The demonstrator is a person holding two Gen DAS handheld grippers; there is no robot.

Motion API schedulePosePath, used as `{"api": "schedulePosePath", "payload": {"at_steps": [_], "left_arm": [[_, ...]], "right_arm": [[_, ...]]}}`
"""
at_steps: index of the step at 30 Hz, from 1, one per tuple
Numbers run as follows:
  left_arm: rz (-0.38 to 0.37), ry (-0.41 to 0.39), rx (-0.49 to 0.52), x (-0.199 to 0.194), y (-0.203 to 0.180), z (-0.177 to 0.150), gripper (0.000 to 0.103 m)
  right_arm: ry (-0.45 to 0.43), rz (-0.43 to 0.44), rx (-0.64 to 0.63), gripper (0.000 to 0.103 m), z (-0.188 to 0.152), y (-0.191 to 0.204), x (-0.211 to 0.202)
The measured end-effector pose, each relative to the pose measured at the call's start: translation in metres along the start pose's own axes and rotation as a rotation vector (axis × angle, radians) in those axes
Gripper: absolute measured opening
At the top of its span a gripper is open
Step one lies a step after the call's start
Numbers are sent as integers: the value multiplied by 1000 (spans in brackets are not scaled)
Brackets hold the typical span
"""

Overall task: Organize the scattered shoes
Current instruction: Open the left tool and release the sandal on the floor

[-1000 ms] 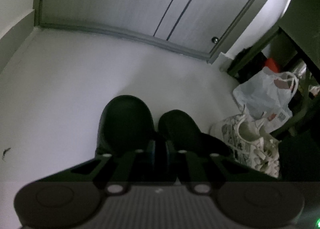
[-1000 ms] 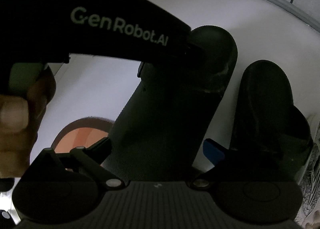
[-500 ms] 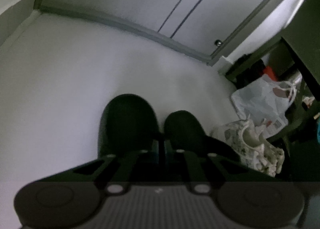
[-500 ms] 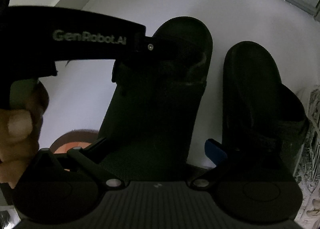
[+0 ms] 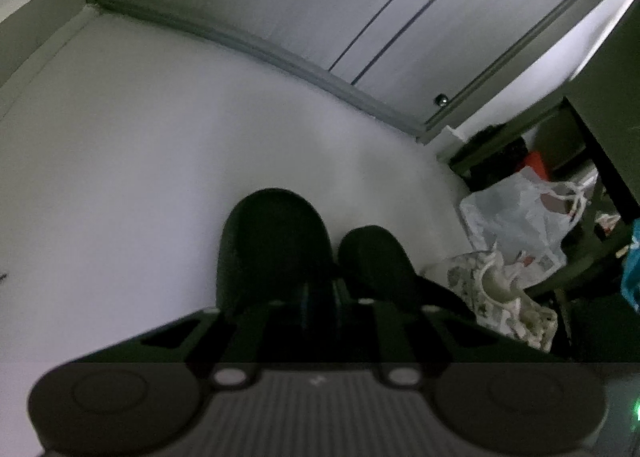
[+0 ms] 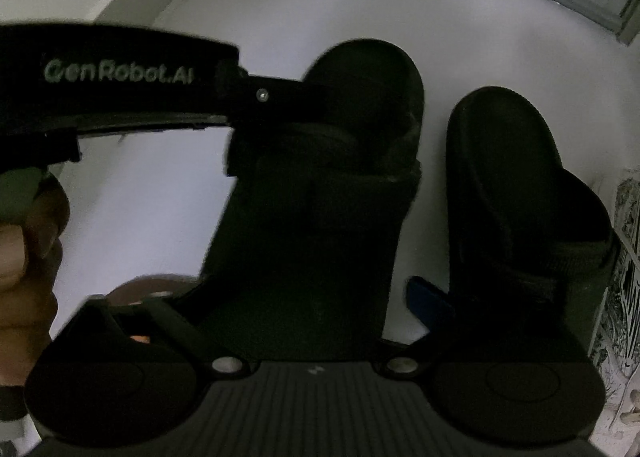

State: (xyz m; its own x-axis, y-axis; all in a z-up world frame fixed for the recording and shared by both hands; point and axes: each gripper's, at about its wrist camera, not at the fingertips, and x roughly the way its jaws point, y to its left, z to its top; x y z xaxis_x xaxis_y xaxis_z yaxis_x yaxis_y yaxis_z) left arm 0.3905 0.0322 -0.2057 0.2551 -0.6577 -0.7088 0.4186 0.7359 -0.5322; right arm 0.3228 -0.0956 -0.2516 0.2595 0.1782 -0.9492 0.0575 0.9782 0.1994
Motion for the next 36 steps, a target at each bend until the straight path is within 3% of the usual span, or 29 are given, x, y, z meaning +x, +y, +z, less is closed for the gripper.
{"api": "schedulePosePath", "payload": {"at_steps": [5,15,20,22,23,24,27,29,36], "left_arm": [[9,5,9,1,-12,-3,14],[15,30,-16,3,-15,-16,14],[4,-3,-47,-3,-14,-25,14],[59,-46,-37,-5,-23,-30,16],[81,-62,-42,-6,-26,-32,20],[94,-76,-48,-7,-29,-34,32],[83,-104,-51,-13,-45,-42,58],[96,-106,-41,-16,-53,-44,68],[122,-159,-58,-42,-77,-53,81]], "right_arm": [[26,17,21,84,8,-12,-3],[64,36,-5,74,-19,-25,-23],[77,28,-26,75,-23,-57,-64],[82,32,-5,76,-19,-59,-69],[86,33,10,76,-18,-56,-71],[92,32,30,79,-17,-59,-73],[103,27,62,85,-18,-64,-82],[110,11,63,86,-21,-65,-85],[122,32,96,91,-34,-58,-97]]}}
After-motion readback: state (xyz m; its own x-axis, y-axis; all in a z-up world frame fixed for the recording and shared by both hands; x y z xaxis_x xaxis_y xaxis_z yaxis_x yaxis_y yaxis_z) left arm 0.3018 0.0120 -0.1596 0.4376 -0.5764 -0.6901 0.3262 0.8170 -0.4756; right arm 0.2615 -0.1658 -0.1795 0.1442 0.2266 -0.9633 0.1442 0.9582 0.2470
